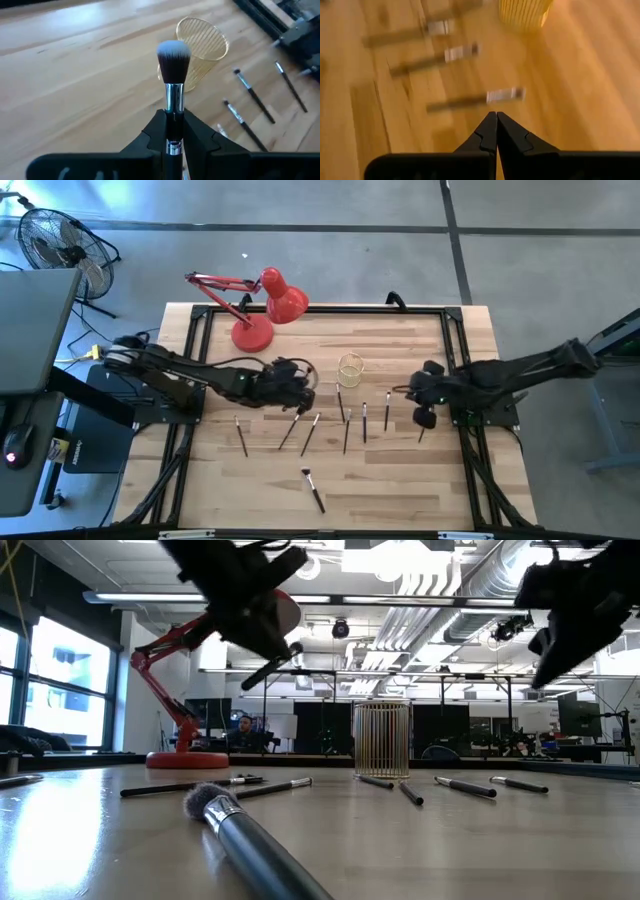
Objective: Put items in baskets/containers
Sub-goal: Put the black powder brush into the yellow container
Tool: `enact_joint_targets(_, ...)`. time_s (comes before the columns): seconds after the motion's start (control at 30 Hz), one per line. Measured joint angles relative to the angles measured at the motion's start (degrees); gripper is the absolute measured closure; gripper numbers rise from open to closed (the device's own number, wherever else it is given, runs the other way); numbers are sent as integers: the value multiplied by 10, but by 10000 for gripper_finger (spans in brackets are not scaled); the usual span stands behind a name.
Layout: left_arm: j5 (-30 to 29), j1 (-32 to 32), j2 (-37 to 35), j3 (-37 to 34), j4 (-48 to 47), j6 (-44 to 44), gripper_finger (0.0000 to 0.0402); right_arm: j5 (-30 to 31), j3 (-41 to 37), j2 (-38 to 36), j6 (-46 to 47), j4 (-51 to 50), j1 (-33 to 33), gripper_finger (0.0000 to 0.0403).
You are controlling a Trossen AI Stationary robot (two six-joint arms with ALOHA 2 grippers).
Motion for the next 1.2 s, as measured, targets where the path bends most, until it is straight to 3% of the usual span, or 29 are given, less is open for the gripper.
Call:
enact_joint_targets(0.17,-5,0,-17,-114,296,66,368,-38,60,101,34,-102,2,403)
enact_joint_targets(0.33,-4,0,1,-168,580,183,368,-29,42,113,70,-87,28,403)
enact_joint_targets(0.63,22,24,82,-105,617,474,352,-19,-95,15,237,70,96,403)
enact_joint_targets(0.77,58,43,137,-61,643,509,349,-18,-125,-8,263,125,101,403)
enact_joint_targets(0.9,122,65,195,-33,736,530,366,-18,-129,-13,262,139,101,403)
enact_joint_targets(1.07,124,92,252,-20,847,529,368,-18,-128,-16,257,149,101,403)
enact_joint_targets(1.2,123,112,257,-20,847,528,368,-21,-128,-17,250,158,101,403)
